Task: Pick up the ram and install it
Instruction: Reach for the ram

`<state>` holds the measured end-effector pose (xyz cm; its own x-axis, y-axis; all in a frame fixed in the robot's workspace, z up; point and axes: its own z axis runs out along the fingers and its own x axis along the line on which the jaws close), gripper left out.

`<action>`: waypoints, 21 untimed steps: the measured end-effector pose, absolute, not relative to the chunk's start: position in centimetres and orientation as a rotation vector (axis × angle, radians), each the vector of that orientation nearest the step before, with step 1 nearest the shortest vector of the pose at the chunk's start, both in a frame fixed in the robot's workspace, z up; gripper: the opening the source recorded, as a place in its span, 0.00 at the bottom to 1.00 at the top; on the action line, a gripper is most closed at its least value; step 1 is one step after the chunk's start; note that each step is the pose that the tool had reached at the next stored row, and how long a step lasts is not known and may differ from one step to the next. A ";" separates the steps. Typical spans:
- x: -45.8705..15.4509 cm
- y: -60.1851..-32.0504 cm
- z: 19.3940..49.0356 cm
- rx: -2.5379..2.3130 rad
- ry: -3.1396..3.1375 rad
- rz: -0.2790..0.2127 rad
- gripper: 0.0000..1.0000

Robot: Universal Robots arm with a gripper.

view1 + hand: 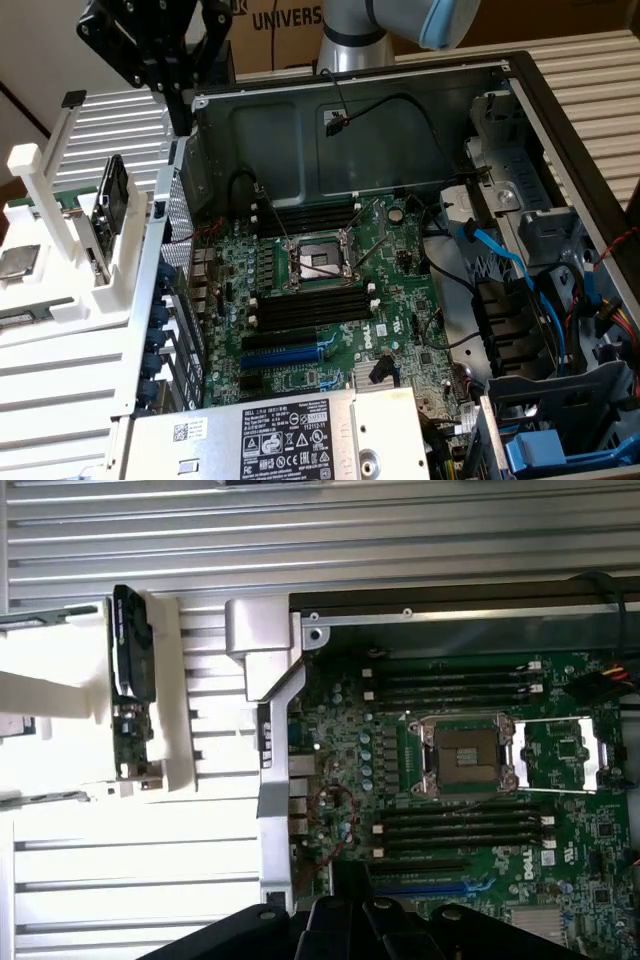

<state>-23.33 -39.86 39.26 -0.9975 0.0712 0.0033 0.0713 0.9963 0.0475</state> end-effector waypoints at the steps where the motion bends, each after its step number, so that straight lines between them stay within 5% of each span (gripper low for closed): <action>1: -23.7 -39.9 39.3 -0.112 -3.137 -0.075 0.10; 21: -33.8 -39.9 39.3 -0.112 -3.137 -0.083 0.10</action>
